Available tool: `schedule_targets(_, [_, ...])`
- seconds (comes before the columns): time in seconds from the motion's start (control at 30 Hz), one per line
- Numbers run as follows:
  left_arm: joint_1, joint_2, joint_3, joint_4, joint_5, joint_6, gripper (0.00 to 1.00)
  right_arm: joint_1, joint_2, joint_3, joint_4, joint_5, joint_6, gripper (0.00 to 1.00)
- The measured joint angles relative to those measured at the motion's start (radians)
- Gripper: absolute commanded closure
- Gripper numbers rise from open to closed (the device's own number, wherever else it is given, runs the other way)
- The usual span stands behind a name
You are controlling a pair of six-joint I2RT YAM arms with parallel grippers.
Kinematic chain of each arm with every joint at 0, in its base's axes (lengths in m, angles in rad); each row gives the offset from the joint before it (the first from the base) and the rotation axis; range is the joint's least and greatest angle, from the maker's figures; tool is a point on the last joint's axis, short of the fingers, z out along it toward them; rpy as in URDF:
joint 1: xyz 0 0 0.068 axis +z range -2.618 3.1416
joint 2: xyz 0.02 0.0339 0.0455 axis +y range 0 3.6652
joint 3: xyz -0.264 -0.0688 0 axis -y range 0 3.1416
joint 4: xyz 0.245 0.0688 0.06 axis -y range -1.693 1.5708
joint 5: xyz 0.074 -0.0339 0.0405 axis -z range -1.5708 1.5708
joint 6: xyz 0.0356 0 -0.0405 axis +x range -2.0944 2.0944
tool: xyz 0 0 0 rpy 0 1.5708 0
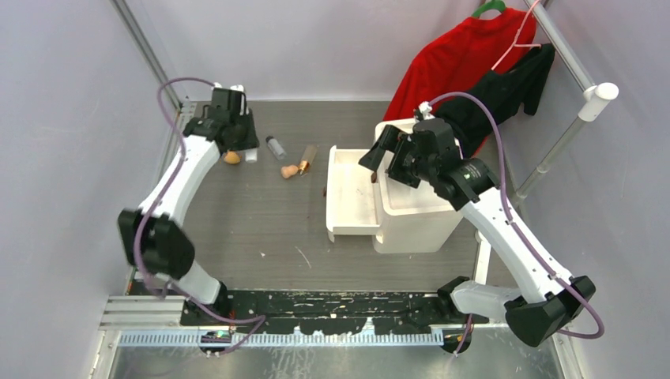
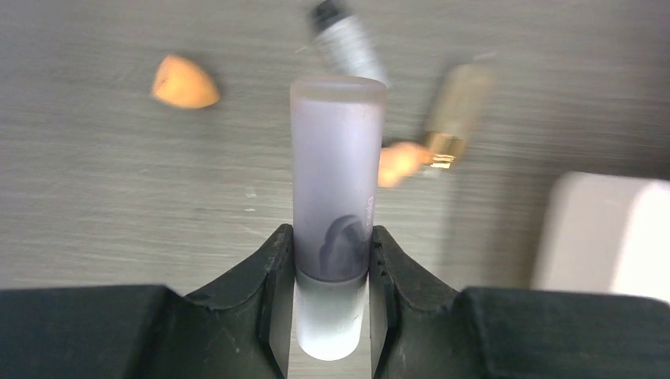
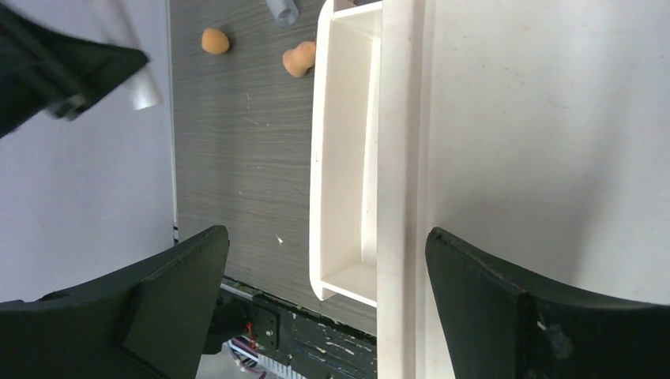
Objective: Organize the makeup
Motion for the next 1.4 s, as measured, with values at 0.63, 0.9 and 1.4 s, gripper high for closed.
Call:
schedule_targets(0.63, [-0.528, -0.046, -0.044, 0.153, 0.179, -0.385, 0.92, 0.000, -0.093, 0.000, -0.056, 0.066, 0.000, 0.00])
schedule_targets(0.9, [-0.559, 0.008, -0.016, 0.166, 0.202, -0.405, 0.36, 0.000, -0.091, 0.001, -0.062, 0.068, 0.000, 0.00])
schedule_targets(1.4, [-0.396, -0.042, 0.041, 0.064, -0.034, -0.295, 0.10, 0.000, -0.052, 0.001, -0.060, 0.063, -0.004, 0.00])
